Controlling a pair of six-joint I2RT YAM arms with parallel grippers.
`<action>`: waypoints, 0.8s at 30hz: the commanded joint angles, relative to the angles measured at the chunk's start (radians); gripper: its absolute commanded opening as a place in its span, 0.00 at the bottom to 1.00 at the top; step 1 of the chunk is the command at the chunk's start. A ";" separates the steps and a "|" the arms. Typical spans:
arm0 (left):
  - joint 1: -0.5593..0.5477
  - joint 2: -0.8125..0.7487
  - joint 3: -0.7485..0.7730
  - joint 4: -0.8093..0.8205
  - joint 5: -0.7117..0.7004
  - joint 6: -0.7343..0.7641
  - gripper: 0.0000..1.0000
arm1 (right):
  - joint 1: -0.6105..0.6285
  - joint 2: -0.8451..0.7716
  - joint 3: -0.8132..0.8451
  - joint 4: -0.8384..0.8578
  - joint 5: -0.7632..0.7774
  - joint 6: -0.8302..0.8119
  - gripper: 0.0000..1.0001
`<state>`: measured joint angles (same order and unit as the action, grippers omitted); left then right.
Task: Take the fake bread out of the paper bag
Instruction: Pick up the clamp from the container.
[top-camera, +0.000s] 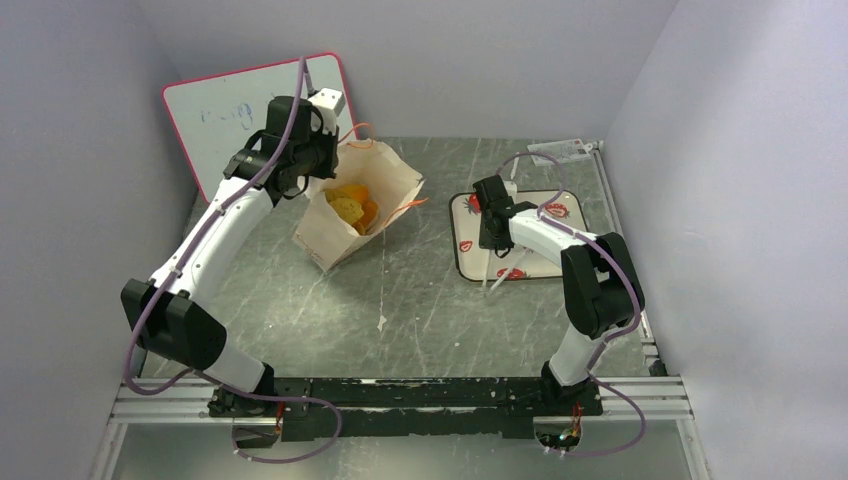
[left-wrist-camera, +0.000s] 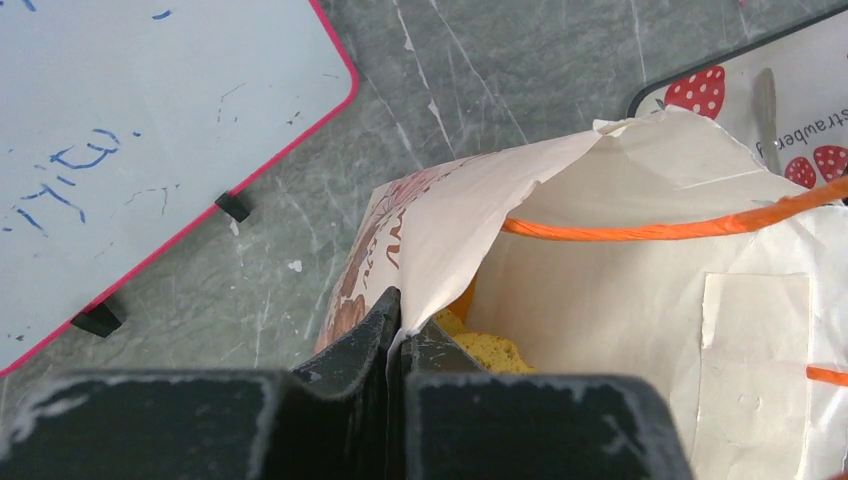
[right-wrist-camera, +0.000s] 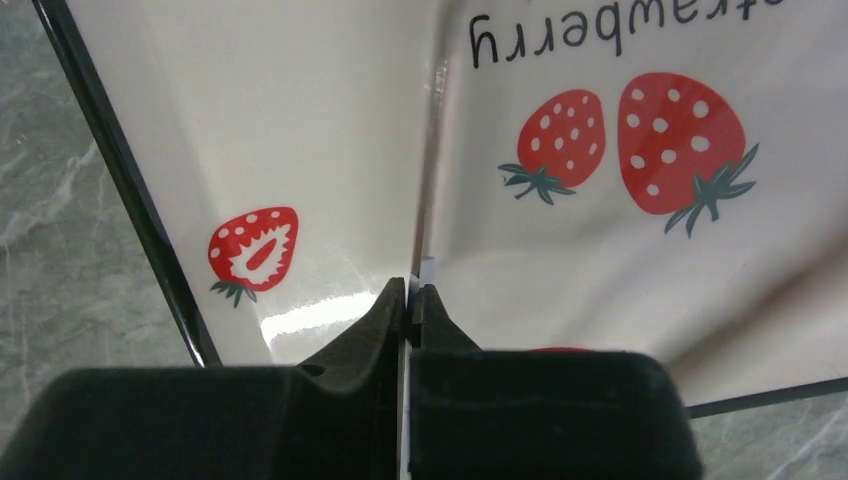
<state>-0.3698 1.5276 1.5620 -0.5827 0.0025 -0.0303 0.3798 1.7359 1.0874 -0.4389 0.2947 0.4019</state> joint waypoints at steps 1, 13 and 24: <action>0.015 -0.058 -0.003 0.019 -0.030 -0.034 0.07 | -0.003 -0.010 -0.016 0.006 -0.012 0.014 0.00; 0.069 -0.153 -0.067 0.014 -0.025 -0.075 0.07 | 0.152 -0.055 0.036 0.007 0.043 -0.050 0.00; 0.088 -0.246 -0.108 -0.036 -0.148 -0.140 0.07 | 0.259 -0.001 0.133 0.133 -0.265 -0.231 0.00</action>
<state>-0.2951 1.3472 1.4616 -0.6289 -0.0711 -0.1223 0.6151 1.7130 1.1576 -0.3866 0.1688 0.2638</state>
